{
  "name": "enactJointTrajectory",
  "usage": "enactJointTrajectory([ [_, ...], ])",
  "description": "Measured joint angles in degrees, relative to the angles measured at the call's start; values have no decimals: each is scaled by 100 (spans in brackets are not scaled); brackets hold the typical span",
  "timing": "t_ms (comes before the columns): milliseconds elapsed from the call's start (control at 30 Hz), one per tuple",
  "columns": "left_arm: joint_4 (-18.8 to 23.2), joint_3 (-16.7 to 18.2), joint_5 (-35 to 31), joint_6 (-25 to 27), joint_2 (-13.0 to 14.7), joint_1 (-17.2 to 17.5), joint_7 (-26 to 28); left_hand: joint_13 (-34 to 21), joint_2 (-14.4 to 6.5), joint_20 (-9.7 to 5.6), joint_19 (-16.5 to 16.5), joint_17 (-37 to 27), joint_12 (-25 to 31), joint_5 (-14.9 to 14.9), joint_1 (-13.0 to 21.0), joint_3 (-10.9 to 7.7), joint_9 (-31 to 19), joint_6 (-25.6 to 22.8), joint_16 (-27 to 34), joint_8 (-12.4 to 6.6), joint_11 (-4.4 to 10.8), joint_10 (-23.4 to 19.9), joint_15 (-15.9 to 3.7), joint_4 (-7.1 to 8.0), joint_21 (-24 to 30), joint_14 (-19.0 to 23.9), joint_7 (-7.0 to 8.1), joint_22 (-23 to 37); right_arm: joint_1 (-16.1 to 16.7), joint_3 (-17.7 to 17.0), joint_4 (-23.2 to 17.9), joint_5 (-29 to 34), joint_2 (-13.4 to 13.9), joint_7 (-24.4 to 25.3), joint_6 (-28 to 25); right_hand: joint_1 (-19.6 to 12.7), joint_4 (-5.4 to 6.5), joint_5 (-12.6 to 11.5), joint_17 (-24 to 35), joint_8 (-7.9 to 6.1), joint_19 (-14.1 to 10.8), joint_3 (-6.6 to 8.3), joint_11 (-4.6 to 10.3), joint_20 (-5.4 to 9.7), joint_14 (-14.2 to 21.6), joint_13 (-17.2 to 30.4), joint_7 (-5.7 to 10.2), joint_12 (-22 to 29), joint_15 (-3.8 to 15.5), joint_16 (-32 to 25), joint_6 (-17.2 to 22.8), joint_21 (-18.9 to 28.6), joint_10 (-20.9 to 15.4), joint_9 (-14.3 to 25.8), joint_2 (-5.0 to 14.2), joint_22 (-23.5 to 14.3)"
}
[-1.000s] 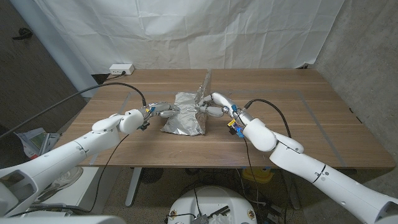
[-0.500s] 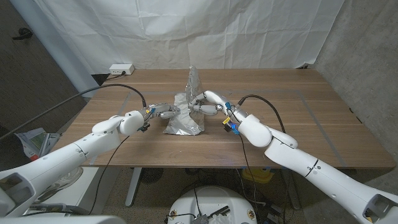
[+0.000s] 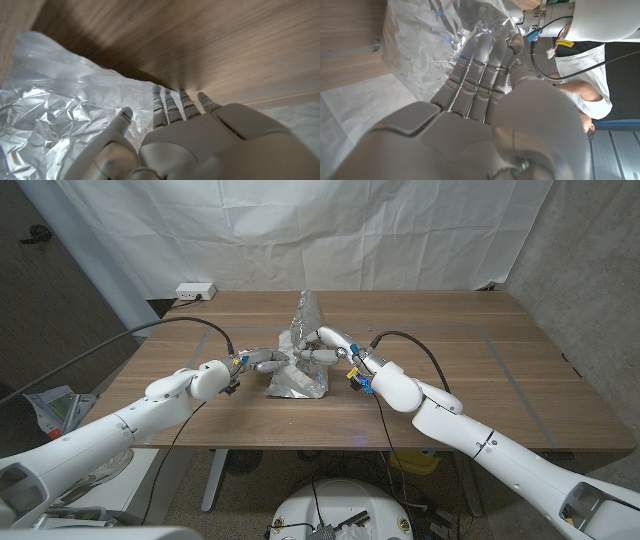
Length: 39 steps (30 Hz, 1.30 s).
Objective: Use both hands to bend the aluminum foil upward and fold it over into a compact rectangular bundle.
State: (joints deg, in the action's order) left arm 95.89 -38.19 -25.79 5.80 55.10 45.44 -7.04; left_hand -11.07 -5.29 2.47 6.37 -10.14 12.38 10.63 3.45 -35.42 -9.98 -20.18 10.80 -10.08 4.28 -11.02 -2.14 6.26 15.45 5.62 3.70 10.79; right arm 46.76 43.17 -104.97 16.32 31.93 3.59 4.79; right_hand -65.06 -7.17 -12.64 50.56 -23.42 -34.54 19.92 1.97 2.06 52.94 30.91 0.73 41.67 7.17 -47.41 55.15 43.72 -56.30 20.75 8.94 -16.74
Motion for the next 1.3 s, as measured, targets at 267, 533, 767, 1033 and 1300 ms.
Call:
enactJointTrajectory([
  [267,16,26,9,6,34,33,30,0,0,0,0,0,0,0,0,-17,0,-1,0,-1,0,-1,0,16,0,0,2,0,-162,162,303,5,-232,-15,31,0,0,0,27,1,55,-1,0,11,6,-13,0,0,6,71,1,73,0,-8,0,26],
  [533,20,44,12,5,58,49,45,0,0,0,0,0,0,0,0,-24,0,1,0,-2,1,0,0,24,0,0,2,0,-296,312,606,-13,-444,-2,130,9,-1,1,53,3,63,-1,-1,1,44,-25,1,0,22,151,2,122,-1,-36,3,70],
  [767,30,62,15,-7,78,68,55,0,0,0,0,0,1,0,1,-24,0,1,0,-22,1,0,0,24,-22,0,-1,0,-398,423,844,-30,-594,21,244,66,17,1,10,7,94,17,0,29,44,-92,3,0,22,273,4,147,-1,-57,5,105],
  [1033,50,79,19,-7,97,89,59,0,0,0,0,0,0,0,1,-24,-1,0,0,-23,1,0,0,23,-22,0,-3,0,-526,556,1176,-66,-784,40,358,67,24,2,27,18,118,24,-1,52,43,-92,12,-45,21,356,13,233,-1,-83,5,133],
  [1300,57,83,20,0,100,96,60,1,0,0,0,0,0,0,1,-42,-1,1,0,-22,1,0,0,41,-22,0,-4,0,-685,686,1503,-92,-993,42,460,104,23,2,10,18,151,23,31,79,42,-140,12,-75,19,491,14,279,28,-105,-19,182],
])
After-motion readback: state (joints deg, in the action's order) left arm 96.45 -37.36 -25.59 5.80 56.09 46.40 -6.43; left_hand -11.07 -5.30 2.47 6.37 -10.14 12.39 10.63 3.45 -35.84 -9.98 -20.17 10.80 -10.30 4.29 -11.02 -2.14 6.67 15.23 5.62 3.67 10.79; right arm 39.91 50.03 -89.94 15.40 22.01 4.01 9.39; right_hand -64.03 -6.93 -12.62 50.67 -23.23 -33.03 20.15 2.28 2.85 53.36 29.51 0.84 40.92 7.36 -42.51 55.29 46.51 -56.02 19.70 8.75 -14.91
